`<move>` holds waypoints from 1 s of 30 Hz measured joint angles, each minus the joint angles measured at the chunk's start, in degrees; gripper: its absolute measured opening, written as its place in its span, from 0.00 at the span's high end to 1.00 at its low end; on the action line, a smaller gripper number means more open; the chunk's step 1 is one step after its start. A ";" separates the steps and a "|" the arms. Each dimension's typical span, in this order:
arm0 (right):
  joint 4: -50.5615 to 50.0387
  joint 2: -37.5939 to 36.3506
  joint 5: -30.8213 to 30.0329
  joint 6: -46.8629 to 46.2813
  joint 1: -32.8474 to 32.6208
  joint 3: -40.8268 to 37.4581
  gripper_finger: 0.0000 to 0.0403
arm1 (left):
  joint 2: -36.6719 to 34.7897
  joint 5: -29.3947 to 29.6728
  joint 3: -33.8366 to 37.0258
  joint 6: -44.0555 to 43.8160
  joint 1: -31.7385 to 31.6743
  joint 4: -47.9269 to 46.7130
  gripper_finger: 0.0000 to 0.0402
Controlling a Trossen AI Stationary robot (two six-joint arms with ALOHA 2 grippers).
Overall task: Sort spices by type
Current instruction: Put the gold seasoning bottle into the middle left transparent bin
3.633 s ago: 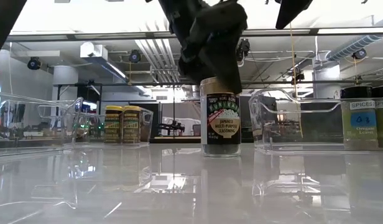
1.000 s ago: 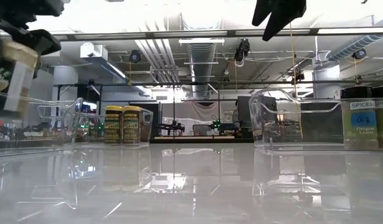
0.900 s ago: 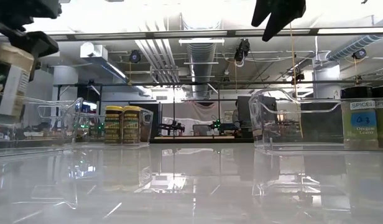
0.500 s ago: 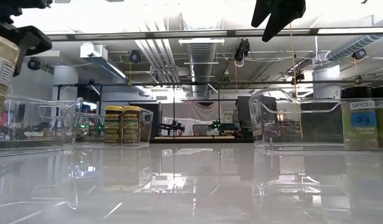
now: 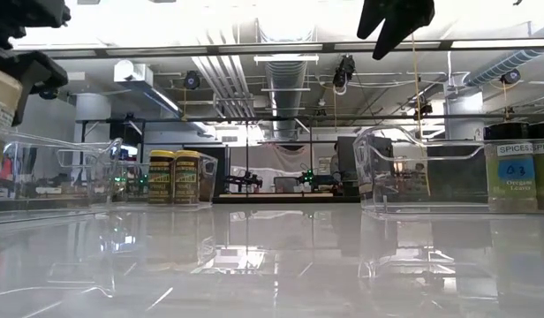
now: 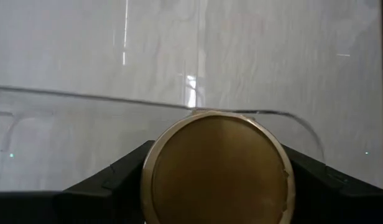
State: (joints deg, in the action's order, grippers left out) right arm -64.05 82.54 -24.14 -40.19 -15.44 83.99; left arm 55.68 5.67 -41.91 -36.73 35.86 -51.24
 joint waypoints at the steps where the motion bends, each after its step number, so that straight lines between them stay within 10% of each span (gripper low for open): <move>1: 0.00 0.00 0.00 -0.41 0.00 0.00 0.10 | 0.06 0.00 0.32 -0.39 0.02 0.00 0.37; 30: 0.02 0.04 0.05 -3.43 0.00 -0.04 0.10 | 5.18 -1.47 2.62 0.51 2.40 6.52 0.34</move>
State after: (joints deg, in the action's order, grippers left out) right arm -64.03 82.59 -24.09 -43.63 -15.44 83.94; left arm 60.85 4.20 -39.29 -36.22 38.26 -44.72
